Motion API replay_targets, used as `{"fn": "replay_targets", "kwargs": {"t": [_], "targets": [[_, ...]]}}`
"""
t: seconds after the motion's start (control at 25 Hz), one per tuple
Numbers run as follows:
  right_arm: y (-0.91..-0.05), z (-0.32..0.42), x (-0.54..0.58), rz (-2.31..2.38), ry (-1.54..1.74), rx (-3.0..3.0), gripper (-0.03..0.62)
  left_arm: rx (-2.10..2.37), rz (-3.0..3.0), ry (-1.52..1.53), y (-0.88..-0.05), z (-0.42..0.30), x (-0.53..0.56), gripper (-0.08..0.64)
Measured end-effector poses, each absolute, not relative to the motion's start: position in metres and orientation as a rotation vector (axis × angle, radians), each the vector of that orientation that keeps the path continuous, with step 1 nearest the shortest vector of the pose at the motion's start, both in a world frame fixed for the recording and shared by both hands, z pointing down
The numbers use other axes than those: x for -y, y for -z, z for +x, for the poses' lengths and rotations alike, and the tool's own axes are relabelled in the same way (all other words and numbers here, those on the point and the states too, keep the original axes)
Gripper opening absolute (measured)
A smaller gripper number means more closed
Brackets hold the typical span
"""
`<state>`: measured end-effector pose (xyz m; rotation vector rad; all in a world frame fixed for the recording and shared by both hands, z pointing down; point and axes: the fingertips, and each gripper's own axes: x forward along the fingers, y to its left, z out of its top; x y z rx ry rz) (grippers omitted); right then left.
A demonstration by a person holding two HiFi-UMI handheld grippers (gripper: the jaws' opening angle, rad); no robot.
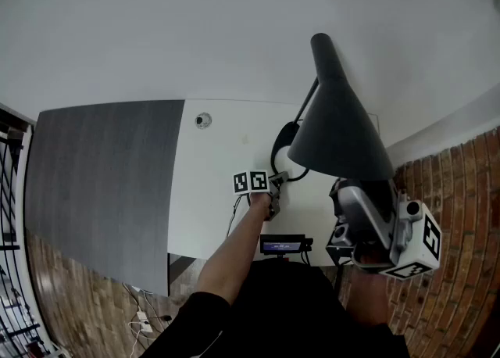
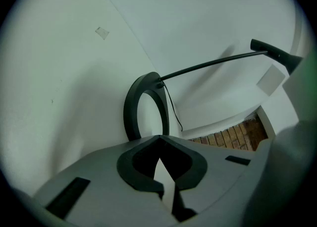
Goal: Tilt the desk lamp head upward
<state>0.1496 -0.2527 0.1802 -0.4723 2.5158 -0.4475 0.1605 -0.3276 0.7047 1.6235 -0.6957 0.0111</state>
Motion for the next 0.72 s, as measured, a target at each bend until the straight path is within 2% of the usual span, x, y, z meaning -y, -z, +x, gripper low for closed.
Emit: {"fn": "replay_targets", "kwargs": {"t": [0.72], "targets": [[-0.154, 0.150, 0.266, -0.451, 0.527, -2.416, 0.107, 0.700, 1.626, -0.016, -0.703, 0.160, 0.326, 0.009]]}}
